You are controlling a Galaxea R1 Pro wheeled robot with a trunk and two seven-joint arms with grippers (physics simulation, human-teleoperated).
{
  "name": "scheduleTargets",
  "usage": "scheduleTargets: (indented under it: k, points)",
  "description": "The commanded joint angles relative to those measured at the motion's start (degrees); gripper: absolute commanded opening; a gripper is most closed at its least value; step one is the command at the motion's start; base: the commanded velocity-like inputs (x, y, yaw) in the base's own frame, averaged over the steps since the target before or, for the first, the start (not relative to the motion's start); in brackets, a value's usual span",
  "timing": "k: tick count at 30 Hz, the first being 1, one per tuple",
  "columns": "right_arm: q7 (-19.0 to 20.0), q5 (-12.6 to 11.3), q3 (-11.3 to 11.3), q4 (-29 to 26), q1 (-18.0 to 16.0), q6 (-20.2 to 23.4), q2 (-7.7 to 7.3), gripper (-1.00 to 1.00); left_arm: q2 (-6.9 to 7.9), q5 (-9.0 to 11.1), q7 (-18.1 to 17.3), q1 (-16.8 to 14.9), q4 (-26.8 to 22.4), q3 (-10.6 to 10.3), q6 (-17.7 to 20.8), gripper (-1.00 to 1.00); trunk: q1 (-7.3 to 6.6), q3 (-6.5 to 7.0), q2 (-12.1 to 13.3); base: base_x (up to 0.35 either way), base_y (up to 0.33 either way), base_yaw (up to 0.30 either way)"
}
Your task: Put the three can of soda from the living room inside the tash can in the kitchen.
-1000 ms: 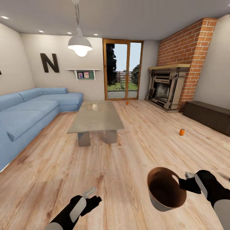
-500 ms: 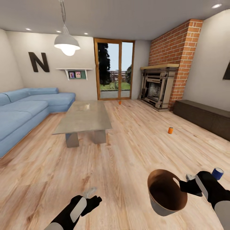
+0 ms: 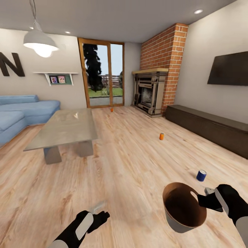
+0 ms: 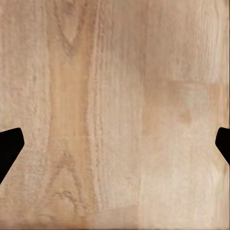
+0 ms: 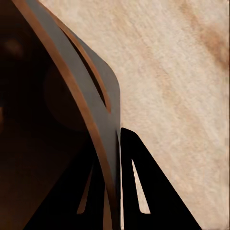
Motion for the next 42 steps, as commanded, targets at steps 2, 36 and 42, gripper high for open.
scheduleTargets:
  k: [2, 36, 42]
  points:
    - [0.4, -2.1, 0.0, 0.0, 0.0, 0.2, -0.16, -1.00, 0.00, 0.0, 0.0, 0.0, 0.0, 0.0, 0.0, 1.00, 0.00, -0.06, 0.0, 0.000, -0.328, -0.273]
    - [0.5, -2.0, 0.1, -1.4, 0.0, -0.5, -0.40, -1.00, -0.41, -2.6, -0.1, 0.0, 0.1, -0.1, -0.1, 1.00, 0.00, -1.11, 0.0, 0.099, -0.318, -0.245]
    - [0.4, -2.0, -0.2, -1.7, 0.0, -0.1, -0.63, -1.00, -0.76, -3.1, -0.1, 0.0, -1.1, -0.1, -0.1, 1.00, 0.00, -1.12, 0.0, 0.227, -0.280, -0.046]
